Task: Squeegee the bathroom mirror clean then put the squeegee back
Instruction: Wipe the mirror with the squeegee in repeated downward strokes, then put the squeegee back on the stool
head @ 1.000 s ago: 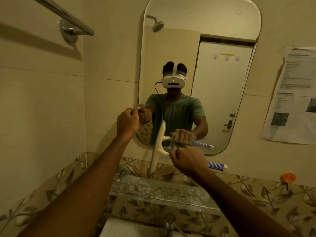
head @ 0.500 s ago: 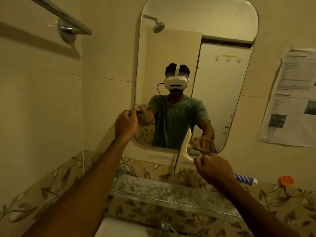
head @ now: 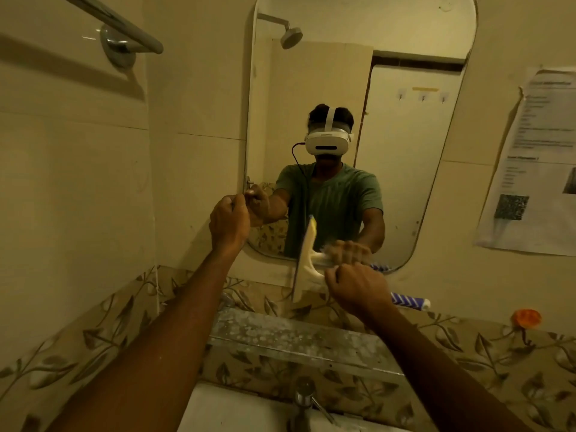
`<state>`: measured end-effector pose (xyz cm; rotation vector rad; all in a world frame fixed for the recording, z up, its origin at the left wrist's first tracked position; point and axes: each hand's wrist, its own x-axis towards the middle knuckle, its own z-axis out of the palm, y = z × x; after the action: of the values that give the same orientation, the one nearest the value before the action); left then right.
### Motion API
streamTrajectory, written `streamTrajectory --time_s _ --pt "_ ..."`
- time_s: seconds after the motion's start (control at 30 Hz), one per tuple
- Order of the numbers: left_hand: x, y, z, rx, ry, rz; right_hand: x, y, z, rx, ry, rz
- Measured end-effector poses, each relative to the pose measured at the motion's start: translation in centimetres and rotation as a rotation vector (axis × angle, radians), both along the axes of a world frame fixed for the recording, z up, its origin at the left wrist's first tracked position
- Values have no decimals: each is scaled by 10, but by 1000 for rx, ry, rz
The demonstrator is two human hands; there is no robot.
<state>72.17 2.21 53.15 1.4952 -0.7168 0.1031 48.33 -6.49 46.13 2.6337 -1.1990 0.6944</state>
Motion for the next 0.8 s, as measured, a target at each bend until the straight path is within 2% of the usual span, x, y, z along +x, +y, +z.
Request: streamTrajectory --time_s 0.27,0.47,0.67,0.73,0.8 --pt "-10 3 1 -2 12 23 -95 -17 -16 32 12 -201" --pt "-19 4 -2 -11 -7 20 -132 -15 -27 36 36 -297" --pt "-50 13 -20 -114 -30 -49 -156 -7 -45 -139 255 -325" --pt "-68 18 -34 -62 -69 -23 -161 4 -52 -107 147 -338" --pt "-92 23 -51 15 -155 -27 -162 17 -61 -67 -66 -287"
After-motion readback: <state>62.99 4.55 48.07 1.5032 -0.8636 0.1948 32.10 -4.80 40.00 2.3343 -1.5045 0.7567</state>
